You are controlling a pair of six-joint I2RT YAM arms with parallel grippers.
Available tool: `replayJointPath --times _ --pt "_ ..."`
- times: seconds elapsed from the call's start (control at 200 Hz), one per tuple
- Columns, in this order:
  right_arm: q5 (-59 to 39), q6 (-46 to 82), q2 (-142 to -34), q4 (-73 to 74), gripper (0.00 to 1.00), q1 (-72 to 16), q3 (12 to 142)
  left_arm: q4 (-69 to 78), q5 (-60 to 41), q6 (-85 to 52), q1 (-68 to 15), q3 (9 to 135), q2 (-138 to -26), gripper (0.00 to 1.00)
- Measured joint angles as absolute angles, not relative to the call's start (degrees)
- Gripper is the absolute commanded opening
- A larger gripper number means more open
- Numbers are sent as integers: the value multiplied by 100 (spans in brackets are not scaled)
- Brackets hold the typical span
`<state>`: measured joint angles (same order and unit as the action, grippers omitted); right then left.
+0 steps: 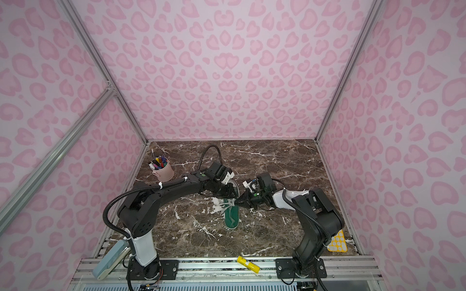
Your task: Tie the shoes
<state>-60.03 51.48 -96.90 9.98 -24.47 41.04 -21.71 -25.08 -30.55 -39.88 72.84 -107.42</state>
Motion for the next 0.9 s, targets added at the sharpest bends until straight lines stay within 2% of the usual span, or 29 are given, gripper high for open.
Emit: replayJointPath --times 0.095,0.22,0.9 --pt "-6003 5148 -9688 996 0 -2449 4101 -2171 -2506 -3041 -3992 7284 -10742 7" --pt "-6001 5137 -9662 958 0 -2449 4101 -2174 -2447 -3039 -3992 7279 -10735 4" --pt "-5924 4672 -9406 270 0 -2215 4101 -2265 -2152 -2995 -3830 6890 -10315 3"
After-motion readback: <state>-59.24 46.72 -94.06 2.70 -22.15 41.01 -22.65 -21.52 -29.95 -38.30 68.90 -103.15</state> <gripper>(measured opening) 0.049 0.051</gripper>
